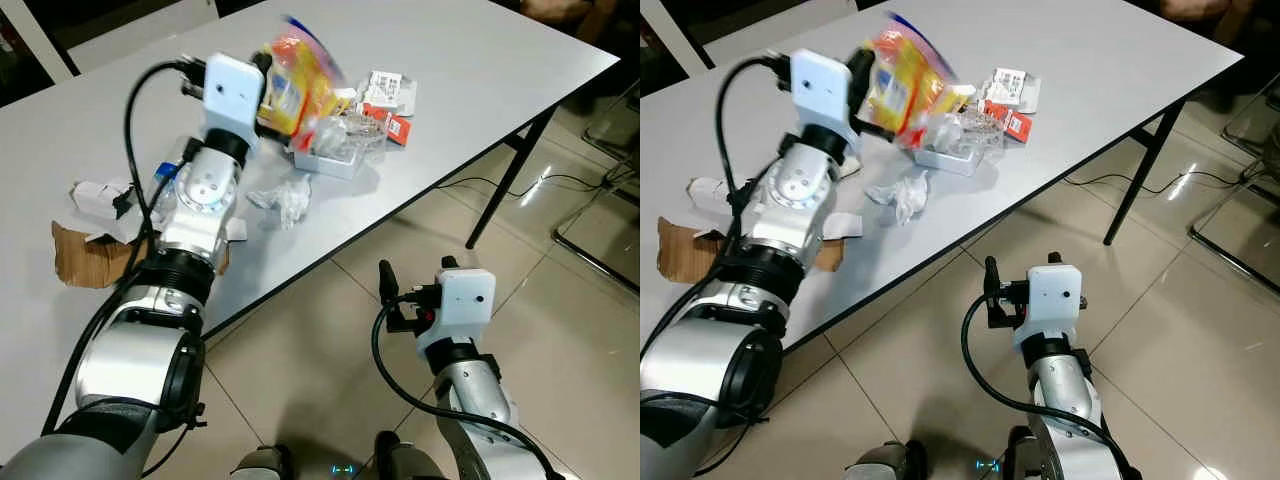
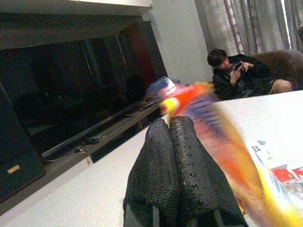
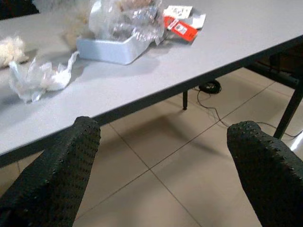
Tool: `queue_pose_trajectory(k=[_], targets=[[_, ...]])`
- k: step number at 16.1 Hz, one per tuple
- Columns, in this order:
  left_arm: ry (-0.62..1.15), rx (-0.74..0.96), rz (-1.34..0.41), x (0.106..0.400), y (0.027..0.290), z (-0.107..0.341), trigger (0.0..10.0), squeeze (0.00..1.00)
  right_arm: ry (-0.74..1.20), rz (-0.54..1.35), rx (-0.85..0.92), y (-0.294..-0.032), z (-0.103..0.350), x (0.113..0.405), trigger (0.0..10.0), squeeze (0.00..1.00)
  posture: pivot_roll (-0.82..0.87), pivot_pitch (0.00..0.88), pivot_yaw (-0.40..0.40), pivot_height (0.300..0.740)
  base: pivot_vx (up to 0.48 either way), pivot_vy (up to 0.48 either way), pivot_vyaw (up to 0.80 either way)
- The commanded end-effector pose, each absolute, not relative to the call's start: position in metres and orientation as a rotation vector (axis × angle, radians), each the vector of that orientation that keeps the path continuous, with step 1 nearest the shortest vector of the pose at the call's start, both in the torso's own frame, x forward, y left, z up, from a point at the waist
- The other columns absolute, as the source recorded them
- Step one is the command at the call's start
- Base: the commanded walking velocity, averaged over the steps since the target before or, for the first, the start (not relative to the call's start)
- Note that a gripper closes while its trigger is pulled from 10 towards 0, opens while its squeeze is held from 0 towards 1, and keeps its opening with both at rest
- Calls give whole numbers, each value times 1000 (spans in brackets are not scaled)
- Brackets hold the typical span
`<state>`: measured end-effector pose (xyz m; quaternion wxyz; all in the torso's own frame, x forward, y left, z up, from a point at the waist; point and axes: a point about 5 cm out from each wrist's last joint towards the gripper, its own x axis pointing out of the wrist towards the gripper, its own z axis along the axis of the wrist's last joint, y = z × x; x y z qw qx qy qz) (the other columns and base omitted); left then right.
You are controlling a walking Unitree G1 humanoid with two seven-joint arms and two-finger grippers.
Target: Picking trash to rubbish bin
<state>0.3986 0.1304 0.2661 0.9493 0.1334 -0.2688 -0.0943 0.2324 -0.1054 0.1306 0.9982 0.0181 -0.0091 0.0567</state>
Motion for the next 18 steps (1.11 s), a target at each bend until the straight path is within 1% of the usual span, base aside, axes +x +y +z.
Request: queue_pose_trajectory(k=[1, 4, 10, 15, 17, 18], targets=[[-556, 274, -186, 398, 135, 273, 0, 0, -25, 122, 38, -103, 131, 234, 10000, 0, 118, 182, 96, 740, 0, 0, 0], [-525, 283, -192, 396, 137, 263, 0, 0, -28, 122, 35, -104, 130, 236, 10000, 0, 125, 177, 94, 740, 0, 0, 0], [-393, 336, -151, 378, 150, 203, 0, 0, -63, 81, -32, -115, 135, 244, 10000, 0, 139, 160, 66, 740, 0, 0, 0], [-360, 367, -137, 365, 152, 186, 0, 0, -85, 37, -68, -130, 139, 251, 10000, 0, 150, 156, 41, 740, 0, 0, 0], [-337, 387, -141, 361, 153, 179, 0, 0, -92, 26, -75, -134, 141, 253, 10000, 0, 150, 156, 41, 740, 0, 0, 531], [-323, 394, -154, 357, 153, 173, 353, 0, -95, 25, -77, -135, 141, 255, 10000, 0, 158, 150, 37, 740, 0, 0, 544]])
